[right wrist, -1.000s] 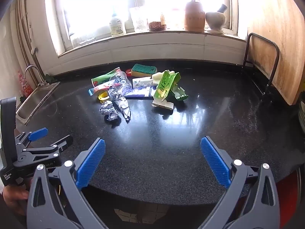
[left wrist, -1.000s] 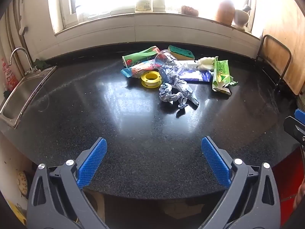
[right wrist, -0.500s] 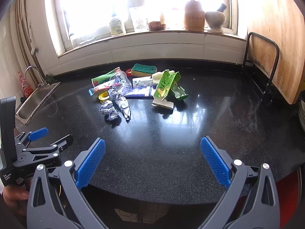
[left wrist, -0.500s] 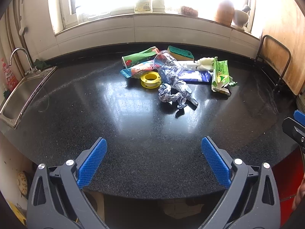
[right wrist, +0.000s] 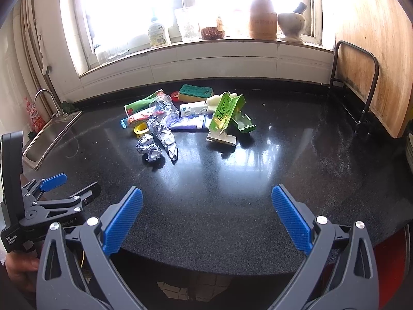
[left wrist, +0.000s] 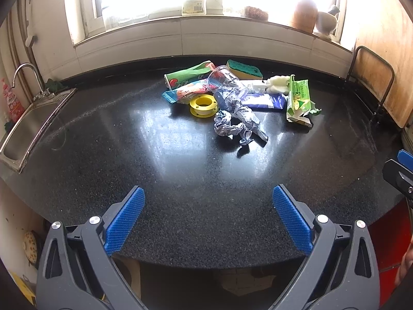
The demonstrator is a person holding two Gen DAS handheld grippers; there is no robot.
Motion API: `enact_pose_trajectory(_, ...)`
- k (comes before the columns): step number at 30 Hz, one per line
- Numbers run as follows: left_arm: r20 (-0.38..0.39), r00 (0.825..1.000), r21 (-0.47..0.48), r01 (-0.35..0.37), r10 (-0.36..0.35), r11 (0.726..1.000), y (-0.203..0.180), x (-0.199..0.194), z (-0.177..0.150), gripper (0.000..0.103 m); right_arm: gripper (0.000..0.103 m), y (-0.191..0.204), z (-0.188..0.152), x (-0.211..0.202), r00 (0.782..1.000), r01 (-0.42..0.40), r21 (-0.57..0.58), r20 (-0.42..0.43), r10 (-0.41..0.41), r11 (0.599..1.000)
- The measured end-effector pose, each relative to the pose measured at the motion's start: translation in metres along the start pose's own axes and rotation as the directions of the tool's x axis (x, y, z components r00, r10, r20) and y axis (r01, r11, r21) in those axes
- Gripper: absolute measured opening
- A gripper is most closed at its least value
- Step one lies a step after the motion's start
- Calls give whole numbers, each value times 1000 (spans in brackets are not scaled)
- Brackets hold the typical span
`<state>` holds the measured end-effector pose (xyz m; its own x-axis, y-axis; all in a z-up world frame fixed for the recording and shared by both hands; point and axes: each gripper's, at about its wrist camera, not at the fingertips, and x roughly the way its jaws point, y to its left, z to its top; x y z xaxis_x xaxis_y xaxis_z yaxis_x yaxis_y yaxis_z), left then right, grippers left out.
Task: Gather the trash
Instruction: 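Move both tools toward the trash pile on the countertop, then grasp the crumpled foil with the left tool while the right tool grasps the green carton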
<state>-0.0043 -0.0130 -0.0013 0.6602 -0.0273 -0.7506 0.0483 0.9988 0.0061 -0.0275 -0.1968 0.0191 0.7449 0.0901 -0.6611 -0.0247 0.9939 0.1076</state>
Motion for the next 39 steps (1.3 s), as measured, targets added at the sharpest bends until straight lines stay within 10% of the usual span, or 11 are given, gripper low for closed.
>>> enact_pose_trajectory(39,-33,999,17,22,-21,1000,-9,46,40,97,97,-15,43,35,1000,-11,-31,3,11,999)
